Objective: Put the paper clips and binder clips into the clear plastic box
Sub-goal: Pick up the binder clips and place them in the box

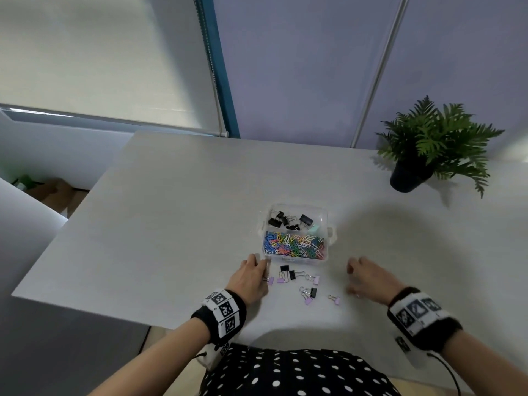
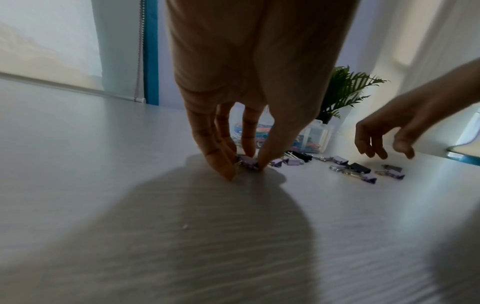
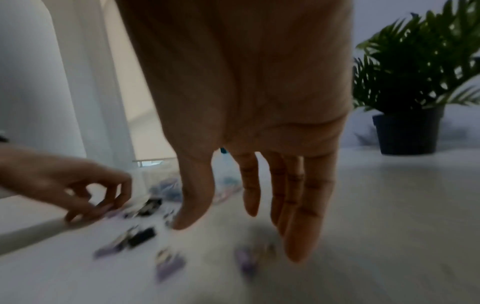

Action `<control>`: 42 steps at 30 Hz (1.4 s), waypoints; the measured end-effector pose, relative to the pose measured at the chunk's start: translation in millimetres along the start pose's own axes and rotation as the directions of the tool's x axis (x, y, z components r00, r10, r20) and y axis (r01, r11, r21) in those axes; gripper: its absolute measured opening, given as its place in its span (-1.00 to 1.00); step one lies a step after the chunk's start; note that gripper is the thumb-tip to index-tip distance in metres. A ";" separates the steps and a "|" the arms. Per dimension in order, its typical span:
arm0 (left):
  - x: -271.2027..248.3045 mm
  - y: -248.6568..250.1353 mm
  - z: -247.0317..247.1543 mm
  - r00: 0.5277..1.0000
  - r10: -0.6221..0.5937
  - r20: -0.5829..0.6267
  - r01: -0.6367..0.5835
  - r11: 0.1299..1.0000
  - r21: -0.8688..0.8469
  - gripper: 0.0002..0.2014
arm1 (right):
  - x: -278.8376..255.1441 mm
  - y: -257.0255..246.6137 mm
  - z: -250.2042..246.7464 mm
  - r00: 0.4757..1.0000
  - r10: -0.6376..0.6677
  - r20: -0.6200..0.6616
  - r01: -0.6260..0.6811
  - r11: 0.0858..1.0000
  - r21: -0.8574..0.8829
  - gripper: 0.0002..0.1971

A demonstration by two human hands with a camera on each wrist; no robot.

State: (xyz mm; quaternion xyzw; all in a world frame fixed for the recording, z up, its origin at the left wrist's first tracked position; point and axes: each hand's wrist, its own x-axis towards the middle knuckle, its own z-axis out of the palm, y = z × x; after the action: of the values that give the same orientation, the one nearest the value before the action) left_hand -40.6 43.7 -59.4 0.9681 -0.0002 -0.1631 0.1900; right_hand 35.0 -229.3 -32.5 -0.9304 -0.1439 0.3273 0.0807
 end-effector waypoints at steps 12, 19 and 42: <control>-1.7 -2.1 -3.4 0.997 -0.026 0.077 0.022 0.998 0.062 -0.66 | 1.4 -24.9 50.8 0.971 -0.188 -0.150 0.206 0.971 0.118 -0.74; 0.1 -16.4 -4.9 0.996 -0.013 0.093 0.006 0.998 0.067 -0.61 | 3.0 -19.5 51.2 0.946 -0.283 -0.156 0.294 0.954 0.056 -0.84; 102.8 35.2 -86.4 0.996 -0.039 -0.085 0.017 0.970 -0.242 -0.86 | 92.3 -66.2 -60.7 0.960 -0.029 -0.280 0.175 0.840 0.513 -0.82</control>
State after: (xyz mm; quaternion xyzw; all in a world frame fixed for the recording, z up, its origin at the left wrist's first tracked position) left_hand 86.2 36.4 -3.3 0.9441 0.0417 -0.1212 0.3036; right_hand 127.9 -140.5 -23.6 -0.8970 -0.0853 0.2243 0.3713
